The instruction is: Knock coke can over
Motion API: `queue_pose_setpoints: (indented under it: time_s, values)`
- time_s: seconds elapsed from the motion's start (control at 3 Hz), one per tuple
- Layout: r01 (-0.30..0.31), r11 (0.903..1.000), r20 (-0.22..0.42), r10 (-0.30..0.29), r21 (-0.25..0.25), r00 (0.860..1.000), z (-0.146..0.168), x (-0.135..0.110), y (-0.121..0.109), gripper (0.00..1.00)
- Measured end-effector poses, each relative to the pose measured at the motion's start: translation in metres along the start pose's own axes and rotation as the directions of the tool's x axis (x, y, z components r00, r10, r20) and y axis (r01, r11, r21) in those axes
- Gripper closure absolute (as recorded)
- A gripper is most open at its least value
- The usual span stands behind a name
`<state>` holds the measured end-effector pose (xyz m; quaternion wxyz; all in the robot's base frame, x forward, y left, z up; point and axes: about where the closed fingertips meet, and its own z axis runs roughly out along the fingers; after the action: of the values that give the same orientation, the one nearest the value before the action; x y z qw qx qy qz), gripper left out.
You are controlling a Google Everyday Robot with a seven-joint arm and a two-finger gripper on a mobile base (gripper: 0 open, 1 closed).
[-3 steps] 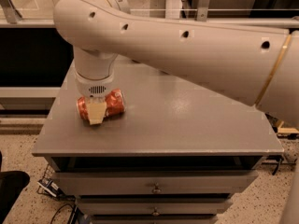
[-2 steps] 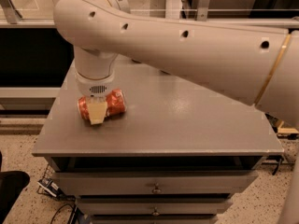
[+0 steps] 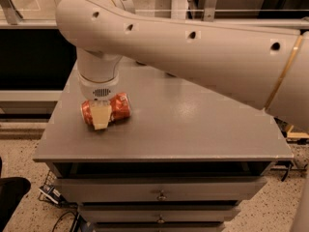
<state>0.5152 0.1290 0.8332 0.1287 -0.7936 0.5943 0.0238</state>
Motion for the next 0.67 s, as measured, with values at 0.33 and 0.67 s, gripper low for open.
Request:
queue_pose_setpoints:
  time_s: [0.33, 0.67]
  values:
    - [0.001, 1.0000, -0.001, -0.001, 0.000, 1.000, -0.0003, -0.0001, 0.0005, 0.14]
    - [0.002, 1.0000, -0.001, -0.002, 0.001, 1.000, -0.0006, -0.0002, 0.0011, 0.00]
